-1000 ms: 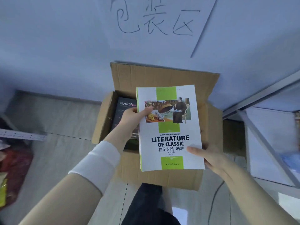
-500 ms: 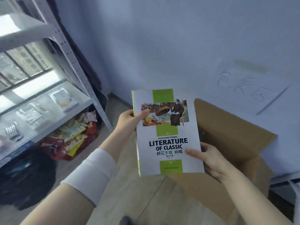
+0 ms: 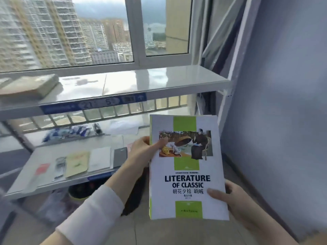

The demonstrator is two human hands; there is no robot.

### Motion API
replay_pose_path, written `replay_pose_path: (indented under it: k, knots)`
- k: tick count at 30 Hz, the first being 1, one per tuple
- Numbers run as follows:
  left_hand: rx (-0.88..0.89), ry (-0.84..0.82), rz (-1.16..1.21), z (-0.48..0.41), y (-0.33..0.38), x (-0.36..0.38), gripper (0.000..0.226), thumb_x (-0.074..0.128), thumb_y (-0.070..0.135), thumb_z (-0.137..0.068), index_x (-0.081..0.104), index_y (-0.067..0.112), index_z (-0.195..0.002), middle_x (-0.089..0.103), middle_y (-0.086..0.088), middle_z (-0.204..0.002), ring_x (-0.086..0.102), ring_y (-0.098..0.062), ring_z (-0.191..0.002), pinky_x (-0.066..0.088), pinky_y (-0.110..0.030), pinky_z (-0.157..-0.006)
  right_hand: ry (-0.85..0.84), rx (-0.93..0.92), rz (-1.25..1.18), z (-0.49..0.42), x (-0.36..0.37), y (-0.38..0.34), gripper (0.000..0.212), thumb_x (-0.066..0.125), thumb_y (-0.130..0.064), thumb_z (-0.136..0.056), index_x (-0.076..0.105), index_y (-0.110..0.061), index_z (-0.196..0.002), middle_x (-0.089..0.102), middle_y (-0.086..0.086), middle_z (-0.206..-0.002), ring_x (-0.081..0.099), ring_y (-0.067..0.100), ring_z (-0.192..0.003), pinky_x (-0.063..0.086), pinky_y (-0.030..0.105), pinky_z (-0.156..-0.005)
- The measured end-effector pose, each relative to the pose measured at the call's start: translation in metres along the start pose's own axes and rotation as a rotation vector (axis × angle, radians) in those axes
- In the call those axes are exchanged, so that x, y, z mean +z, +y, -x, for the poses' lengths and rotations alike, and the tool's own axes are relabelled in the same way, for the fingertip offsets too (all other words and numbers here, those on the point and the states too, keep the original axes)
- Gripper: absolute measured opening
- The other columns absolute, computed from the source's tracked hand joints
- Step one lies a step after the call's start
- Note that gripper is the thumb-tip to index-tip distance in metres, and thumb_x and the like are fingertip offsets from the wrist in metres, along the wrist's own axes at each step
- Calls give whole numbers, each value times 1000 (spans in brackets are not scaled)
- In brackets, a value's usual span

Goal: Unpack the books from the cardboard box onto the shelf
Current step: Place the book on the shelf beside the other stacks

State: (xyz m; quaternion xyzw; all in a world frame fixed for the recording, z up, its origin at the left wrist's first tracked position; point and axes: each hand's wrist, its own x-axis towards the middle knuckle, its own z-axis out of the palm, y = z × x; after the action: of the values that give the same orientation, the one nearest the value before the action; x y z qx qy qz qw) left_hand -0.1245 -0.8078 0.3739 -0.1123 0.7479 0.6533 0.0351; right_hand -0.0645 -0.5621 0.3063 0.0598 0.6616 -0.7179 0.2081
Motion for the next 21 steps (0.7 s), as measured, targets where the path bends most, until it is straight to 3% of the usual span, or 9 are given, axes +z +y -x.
replay_pose_path:
  k: [4,7,9,13,18,21]
  knots:
    - [-19,134,96,-41,0,-90,41,74,28,-78,65,1,-108,73,-14,-94,69,-25,-76,57,-36,-75,-133,15,47,-75,74,-28,96,94,-39,-27,63,-6,-112,74,12,-106,70,33,-97,53,49,-90]
    - [11,187,128,-79,6,-145,47,74,29,-77,64,-1,-111,73,-18,-99,69,-28,-80,56,-41,-82,-193,-20,95,-138,117,-53,87,92,-35,-33,64,-6,-111,74,12,-104,70,33,-96,52,52,-91]
    - [50,225,129,-106,15,-176,45,73,29,-78,64,-1,-111,73,-16,-98,69,-25,-77,57,-34,-73,-215,-63,134,-177,143,-72,80,88,-34,-38,64,-8,-110,75,8,-101,71,30,-93,53,50,-89]
    - [129,325,128,-163,53,-225,39,72,30,-80,64,4,-107,72,-8,-88,67,-18,-71,54,-23,-58,-266,-180,161,-252,187,-122,87,90,-43,-31,64,-10,-108,75,7,-102,71,27,-93,56,43,-83]
    - [292,380,113,-228,111,-287,29,74,26,-77,61,11,-98,69,-8,-91,67,-21,-79,55,-30,-77,-322,-320,180,-345,238,-200,63,86,-28,-50,63,-13,-107,75,3,-98,72,21,-87,59,35,-75]
    - [388,390,71,-263,135,-325,42,74,24,-79,59,5,-113,69,-10,-99,68,-24,-88,55,-34,-84,-336,-411,197,-392,274,-234,50,82,-20,-61,58,-18,-106,72,2,-103,70,22,-92,59,36,-74]
